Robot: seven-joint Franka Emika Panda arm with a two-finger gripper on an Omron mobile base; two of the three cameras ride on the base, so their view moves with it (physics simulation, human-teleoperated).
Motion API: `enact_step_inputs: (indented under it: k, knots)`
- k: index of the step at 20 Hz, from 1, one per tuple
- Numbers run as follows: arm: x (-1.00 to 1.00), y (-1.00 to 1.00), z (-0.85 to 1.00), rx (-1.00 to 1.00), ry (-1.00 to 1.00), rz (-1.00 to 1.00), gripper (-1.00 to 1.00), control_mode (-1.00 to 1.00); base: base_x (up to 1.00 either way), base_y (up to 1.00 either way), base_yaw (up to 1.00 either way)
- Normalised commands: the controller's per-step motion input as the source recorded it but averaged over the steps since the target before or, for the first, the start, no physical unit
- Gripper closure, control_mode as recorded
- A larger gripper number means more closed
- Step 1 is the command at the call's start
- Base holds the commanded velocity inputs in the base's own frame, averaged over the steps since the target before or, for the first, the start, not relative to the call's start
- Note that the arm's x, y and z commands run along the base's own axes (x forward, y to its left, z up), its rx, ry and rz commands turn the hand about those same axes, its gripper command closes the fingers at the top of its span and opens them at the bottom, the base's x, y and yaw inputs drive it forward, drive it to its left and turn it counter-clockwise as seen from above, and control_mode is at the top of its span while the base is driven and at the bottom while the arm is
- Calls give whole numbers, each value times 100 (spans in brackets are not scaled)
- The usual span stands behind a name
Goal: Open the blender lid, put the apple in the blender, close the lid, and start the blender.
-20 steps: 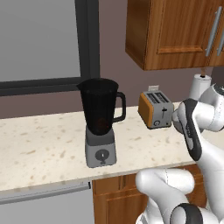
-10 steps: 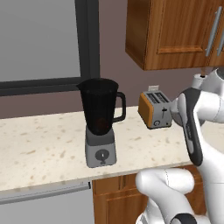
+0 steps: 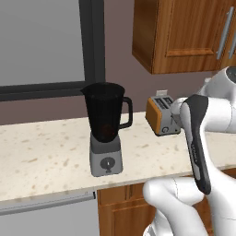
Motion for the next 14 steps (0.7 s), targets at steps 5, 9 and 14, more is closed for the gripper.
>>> enact_step_inputs:
  k: [5, 9, 14]
  knots:
    - [-5, 57, 77, -3, -3, 0, 100, -100, 0, 0, 0]
    - [-5, 53, 77, -2, 0, 1, 100, -100, 0, 0, 0]
    - [0, 56, 59, 0, 1, 3, 100, -100, 0, 0, 0]
